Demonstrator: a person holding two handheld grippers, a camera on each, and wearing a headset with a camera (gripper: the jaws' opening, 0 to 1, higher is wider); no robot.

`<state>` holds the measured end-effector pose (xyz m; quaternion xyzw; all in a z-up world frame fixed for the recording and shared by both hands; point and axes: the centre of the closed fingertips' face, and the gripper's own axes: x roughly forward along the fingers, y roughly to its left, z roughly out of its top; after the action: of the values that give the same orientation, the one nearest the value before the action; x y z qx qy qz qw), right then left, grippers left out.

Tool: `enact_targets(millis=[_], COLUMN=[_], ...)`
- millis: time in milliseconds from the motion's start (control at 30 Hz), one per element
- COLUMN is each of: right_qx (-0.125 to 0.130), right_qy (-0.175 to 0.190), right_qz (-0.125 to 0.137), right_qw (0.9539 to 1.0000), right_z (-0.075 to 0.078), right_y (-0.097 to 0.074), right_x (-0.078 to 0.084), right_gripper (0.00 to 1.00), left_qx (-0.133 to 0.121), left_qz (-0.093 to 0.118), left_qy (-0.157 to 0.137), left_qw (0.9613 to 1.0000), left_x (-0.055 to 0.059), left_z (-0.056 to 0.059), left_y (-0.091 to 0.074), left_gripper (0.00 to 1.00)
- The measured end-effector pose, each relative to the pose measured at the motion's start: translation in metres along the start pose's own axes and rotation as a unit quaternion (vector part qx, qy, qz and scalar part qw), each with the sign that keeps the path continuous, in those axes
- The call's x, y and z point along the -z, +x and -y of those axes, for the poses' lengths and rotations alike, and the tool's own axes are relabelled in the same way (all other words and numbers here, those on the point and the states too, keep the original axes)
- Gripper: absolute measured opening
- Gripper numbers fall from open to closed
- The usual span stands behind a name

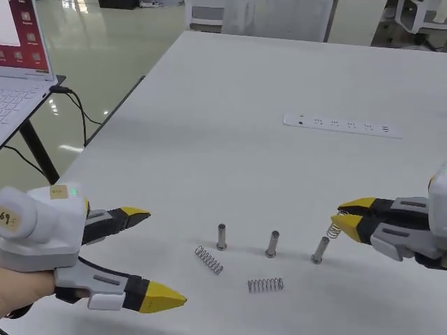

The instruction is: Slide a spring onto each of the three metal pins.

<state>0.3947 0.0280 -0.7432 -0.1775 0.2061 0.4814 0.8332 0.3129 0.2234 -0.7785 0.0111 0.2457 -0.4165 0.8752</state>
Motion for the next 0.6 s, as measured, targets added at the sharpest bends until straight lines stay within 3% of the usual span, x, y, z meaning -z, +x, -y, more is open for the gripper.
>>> enact_targets(millis=[267, 367, 600], right_qx=[-0.004, -0.004, -0.006], right_qy=[0.001, -0.016, -0.013], right_qz=[-0.007, -0.02, -0.017], right_qw=[1.0, 0.9997, 0.9997], right_z=[-0.003, -0.005, -0.006], right_y=[0.006, 0.009, 0.013], right_x=[0.004, 0.01, 0.013], right_gripper=[0.07, 0.07, 0.07], left_qx=[-0.004, -0.007, -0.01], left_qz=[0.0, 0.0, 0.002], left_qy=[-0.003, -0.004, -0.007], left_qw=[1.0, 1.0, 0.9999], left_x=[0.001, 0.001, 0.001], left_z=[-0.001, -0.002, -0.004], left_y=[-0.003, -0.004, -0.006], left_gripper=[0.98, 0.98, 0.98])
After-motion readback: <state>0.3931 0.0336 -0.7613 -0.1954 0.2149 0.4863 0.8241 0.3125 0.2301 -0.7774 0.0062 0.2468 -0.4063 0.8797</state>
